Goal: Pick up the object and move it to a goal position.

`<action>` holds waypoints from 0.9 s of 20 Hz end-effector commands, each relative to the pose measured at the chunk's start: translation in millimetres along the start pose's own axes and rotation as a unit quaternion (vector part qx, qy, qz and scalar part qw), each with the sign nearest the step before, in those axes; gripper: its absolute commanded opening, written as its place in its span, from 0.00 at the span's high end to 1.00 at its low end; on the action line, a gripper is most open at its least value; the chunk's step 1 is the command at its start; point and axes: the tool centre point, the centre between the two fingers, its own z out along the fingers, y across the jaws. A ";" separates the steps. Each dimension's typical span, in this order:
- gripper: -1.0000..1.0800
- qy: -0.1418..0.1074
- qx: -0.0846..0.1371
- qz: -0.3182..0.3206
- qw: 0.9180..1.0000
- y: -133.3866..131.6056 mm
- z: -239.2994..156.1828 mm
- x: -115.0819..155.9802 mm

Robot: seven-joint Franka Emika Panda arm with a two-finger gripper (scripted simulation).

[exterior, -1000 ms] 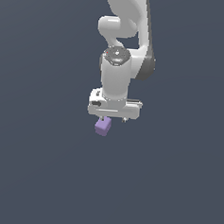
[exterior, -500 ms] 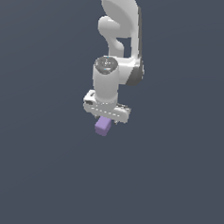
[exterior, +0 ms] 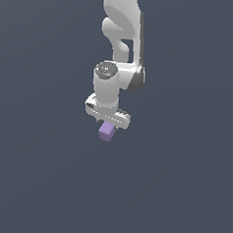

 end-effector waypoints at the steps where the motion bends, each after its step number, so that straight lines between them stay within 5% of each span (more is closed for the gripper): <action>1: 0.04 0.000 0.000 0.000 1.000 -0.2 0.1 0.1; 18: 0.04 0.001 0.000 0.003 1.000 0.6 50.6 -0.5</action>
